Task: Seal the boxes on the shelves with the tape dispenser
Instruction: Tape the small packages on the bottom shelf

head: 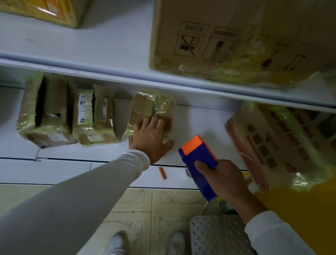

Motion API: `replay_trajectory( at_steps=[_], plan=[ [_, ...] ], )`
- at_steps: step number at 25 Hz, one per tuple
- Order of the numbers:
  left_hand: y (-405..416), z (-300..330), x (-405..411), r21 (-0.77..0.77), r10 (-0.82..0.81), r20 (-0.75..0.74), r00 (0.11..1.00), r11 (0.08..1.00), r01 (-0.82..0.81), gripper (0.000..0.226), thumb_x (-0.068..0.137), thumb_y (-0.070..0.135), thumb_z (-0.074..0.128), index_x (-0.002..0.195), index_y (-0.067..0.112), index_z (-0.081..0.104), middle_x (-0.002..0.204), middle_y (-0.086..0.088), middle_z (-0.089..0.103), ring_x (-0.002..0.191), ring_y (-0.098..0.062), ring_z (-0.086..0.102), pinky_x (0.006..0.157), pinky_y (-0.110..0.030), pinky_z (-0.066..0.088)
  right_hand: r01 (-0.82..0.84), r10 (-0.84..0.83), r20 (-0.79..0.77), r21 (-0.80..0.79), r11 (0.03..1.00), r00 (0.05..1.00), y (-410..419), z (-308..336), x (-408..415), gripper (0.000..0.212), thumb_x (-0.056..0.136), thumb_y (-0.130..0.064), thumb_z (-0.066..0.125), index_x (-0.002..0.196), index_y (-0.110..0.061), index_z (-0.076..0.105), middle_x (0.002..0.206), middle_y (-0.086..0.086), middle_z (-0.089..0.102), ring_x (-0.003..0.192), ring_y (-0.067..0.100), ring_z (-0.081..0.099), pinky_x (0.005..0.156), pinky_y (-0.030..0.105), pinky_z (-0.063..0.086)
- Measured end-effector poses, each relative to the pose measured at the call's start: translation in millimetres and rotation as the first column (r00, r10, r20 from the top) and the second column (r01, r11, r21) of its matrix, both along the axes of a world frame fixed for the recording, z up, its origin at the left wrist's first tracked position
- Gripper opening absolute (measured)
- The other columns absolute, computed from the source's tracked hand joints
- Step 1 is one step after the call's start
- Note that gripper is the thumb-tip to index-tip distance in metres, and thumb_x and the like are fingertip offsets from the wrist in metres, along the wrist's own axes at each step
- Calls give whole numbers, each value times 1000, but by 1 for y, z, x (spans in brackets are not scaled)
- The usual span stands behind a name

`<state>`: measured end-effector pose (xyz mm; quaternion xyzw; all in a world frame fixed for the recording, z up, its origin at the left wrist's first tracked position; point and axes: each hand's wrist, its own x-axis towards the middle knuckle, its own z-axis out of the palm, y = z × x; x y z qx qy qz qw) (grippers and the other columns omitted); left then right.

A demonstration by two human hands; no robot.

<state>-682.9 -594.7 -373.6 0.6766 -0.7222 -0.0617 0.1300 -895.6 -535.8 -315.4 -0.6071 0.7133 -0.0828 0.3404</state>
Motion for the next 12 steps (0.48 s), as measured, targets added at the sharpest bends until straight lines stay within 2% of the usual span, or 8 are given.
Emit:
replay_trajectory(
  at_steps=[3, 5, 8, 12],
  plan=[
    [3, 6, 21, -54, -154, -34, 987, 987, 152, 71, 78, 63, 57, 131, 16, 48, 140, -8, 46, 130, -28, 39, 107, -43, 27, 3, -4, -16, -28, 1000, 1000, -2, 4, -2, 49, 89, -53, 60, 61, -14, 50, 54, 2, 53, 48, 16, 52, 49, 24, 35],
    [6, 7, 39, -54, -218, 40, 975, 974, 220, 74, 85, 63, 48, 143, 18, 38, 154, -7, 30, 142, -27, 25, 114, -43, 17, 8, -9, -18, -38, 999, 1000, -3, 4, -5, 50, 88, -55, 60, 61, -14, 52, 54, 2, 55, 49, 17, 54, 51, 25, 36],
    [9, -2, 49, 77, -216, 105, 971, 975, 209, 65, 94, 57, 32, 150, 25, 20, 159, -4, 12, 147, -23, 9, 119, -41, 8, 28, -28, 2, -69, 997, 1000, -3, 4, -8, 51, 88, -57, 59, 64, -13, 54, 56, 4, 57, 51, 20, 56, 53, 28, 38],
    [3, -1, 19, 102, -234, 45, 971, 968, 229, 58, 98, 48, 33, 150, 24, 21, 159, -5, 11, 147, -23, 7, 118, -41, 6, 29, -22, 57, -121, 992, 998, -12, 12, -15, 50, 88, -57, 59, 64, -14, 53, 49, -1, 50, 42, 10, 46, 46, 21, 32]
  ],
)
